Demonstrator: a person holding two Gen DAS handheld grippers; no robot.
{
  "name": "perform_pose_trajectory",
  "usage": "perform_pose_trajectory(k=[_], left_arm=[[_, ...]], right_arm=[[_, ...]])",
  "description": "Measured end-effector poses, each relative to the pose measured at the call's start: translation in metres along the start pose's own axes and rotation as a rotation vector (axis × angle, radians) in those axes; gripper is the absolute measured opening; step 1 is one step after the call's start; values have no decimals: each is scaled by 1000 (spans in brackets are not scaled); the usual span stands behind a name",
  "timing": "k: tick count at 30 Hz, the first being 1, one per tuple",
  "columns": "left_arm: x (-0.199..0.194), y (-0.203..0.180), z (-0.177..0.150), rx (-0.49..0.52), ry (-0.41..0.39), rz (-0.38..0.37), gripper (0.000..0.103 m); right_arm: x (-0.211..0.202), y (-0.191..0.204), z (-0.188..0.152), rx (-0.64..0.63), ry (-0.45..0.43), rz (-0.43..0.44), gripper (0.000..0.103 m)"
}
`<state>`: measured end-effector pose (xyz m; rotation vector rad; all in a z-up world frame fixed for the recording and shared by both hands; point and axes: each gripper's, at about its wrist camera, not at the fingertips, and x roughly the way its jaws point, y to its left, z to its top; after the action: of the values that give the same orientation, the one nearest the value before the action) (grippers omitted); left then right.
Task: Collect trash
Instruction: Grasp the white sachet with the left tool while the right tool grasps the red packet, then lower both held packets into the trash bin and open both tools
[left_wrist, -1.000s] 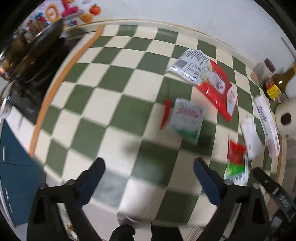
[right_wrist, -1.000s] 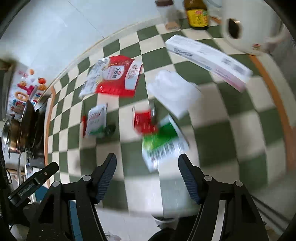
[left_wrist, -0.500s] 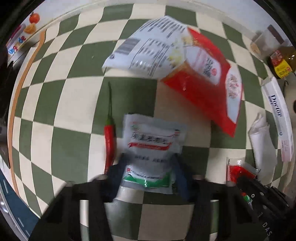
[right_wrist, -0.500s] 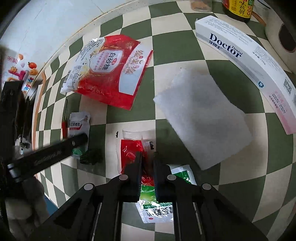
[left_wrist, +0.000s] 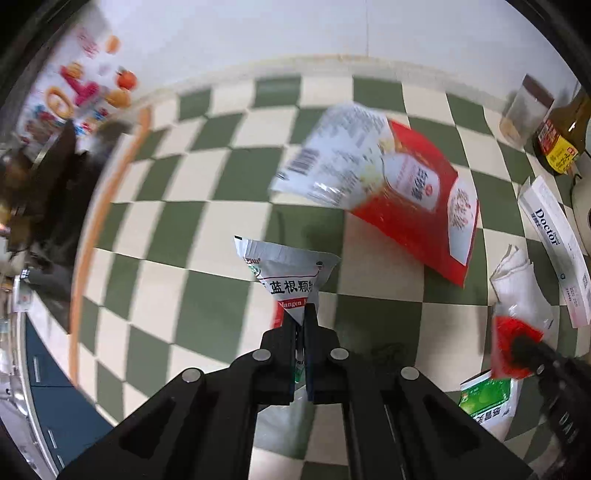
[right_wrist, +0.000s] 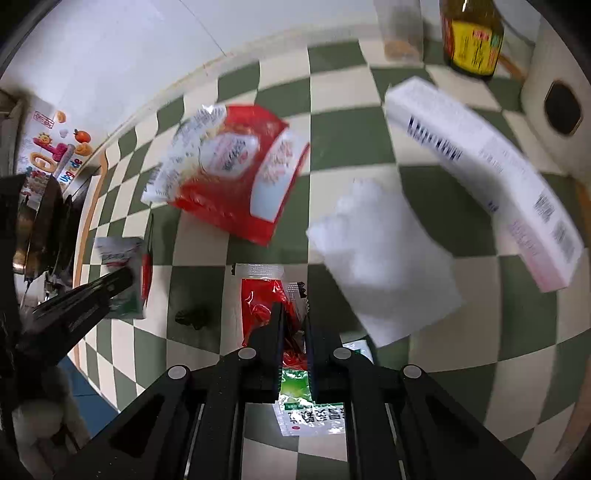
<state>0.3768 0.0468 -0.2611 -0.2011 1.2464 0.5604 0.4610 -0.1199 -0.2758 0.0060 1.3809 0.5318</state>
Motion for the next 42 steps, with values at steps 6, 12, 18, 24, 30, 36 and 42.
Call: perform_pose_trajectory(k=[6, 12, 18, 24, 30, 36, 42], left_arm=[[-35, 17, -25, -40, -59, 31, 1], [-74, 37, -53, -47, -119, -31, 1], [-111, 64, -109, -14, -177, -84, 1], [-147, 103, -187, 55, -236, -132, 1], [-150, 129, -263, 117, -175, -166, 1], [-104, 122, -328, 159, -22, -201, 1], [15, 94, -386, 73, 254, -326, 1]], right_arm=[[-30, 5, -8, -16, -91, -49, 10], [-72, 27, -37, -52, -185, -77, 10], [-120, 57, -98, -68, -266, -92, 10], [-162, 83, -191, -22, -339, -123, 10], [-177, 100, -299, 41, -326, -154, 10], [-139, 99, -382, 72, -194, -170, 10], [-49, 52, -448, 117, -13, -185, 10]])
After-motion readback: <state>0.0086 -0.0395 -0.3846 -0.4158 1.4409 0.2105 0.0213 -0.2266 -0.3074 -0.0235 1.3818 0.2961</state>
